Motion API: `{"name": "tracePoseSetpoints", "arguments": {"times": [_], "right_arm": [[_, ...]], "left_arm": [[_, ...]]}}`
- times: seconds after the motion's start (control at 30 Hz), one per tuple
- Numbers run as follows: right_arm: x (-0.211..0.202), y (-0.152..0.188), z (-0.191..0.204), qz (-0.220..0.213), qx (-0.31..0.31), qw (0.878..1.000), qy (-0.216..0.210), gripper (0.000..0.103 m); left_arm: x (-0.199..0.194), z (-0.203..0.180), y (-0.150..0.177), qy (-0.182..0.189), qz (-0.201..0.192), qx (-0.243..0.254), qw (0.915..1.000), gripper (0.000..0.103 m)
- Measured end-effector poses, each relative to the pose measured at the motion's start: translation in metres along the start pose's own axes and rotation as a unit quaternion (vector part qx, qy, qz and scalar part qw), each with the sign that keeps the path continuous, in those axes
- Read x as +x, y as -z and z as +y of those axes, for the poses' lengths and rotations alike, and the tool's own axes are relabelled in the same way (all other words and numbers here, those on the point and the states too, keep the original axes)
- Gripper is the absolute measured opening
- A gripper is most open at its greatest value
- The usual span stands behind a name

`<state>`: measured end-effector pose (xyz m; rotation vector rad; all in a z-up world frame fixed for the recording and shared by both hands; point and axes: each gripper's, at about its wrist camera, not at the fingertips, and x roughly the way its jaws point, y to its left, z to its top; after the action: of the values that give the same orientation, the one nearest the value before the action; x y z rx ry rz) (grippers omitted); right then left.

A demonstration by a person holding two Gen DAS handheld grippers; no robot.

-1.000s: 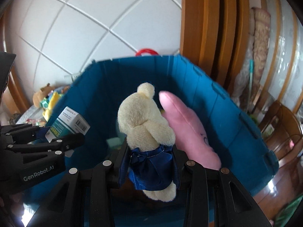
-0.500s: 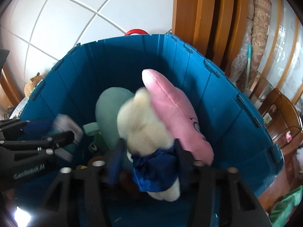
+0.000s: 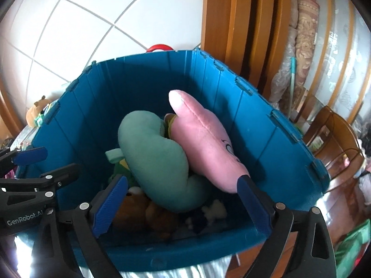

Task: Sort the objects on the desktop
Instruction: 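Withdraw both grippers from the crate back over the table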

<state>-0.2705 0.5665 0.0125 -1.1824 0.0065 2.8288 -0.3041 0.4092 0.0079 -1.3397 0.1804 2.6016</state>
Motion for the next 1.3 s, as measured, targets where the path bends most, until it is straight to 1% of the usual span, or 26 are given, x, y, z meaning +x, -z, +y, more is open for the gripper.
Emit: {"name": "tracePoseSetpoints", "arguments": {"times": [0.07, 0.17, 0.27, 0.37, 0.43, 0.53, 0.73, 0.9, 1.13, 1.3], "right_arm": [[-0.009, 0.003, 0.002, -0.007, 0.004, 1.000, 0.002, 0.096], [-0.022, 0.009, 0.008, -0.015, 0.007, 1.000, 0.007, 0.099], [-0.035, 0.016, 0.014, -0.021, 0.013, 1.000, 0.013, 0.100], [-0.048, 0.024, 0.022, -0.028, 0.024, 0.999, 0.017, 0.100], [-0.060, 0.028, 0.031, -0.036, 0.027, 0.999, 0.021, 0.101], [-0.079, 0.034, 0.044, -0.048, 0.031, 0.998, 0.026, 0.102], [-0.107, 0.048, 0.092, -0.066, 0.026, 0.997, 0.022, 0.102], [-0.124, 0.069, 0.141, -0.072, 0.027, 0.997, 0.014, 0.102], [-0.133, 0.108, 0.213, -0.062, 0.024, 0.998, 0.005, 0.102], [-0.122, 0.131, 0.265, -0.041, 0.011, 0.999, -0.012, 0.102]], "left_arm": [[-0.007, 0.004, 0.006, 0.000, -0.007, 0.000, 1.0000, 0.073], [-0.018, 0.013, 0.016, 0.001, -0.016, -0.001, 0.9999, 0.073], [-0.030, 0.017, 0.026, 0.018, -0.028, 0.009, 0.9994, 0.073], [-0.050, 0.019, 0.037, 0.018, -0.049, 0.020, 0.9984, 0.073], [-0.065, 0.025, 0.044, 0.021, -0.064, 0.021, 0.9975, 0.073], [-0.082, 0.040, 0.055, 0.014, -0.082, 0.025, 0.9962, 0.073], [-0.101, 0.084, 0.086, 0.005, -0.094, 0.026, 0.9952, 0.073], [-0.113, 0.124, 0.119, 0.000, -0.098, 0.030, 0.9947, 0.073], [-0.121, 0.185, 0.167, -0.007, -0.089, 0.018, 0.9958, 0.073], [-0.118, 0.234, 0.198, -0.020, -0.074, -0.001, 0.9971, 0.073]]}}
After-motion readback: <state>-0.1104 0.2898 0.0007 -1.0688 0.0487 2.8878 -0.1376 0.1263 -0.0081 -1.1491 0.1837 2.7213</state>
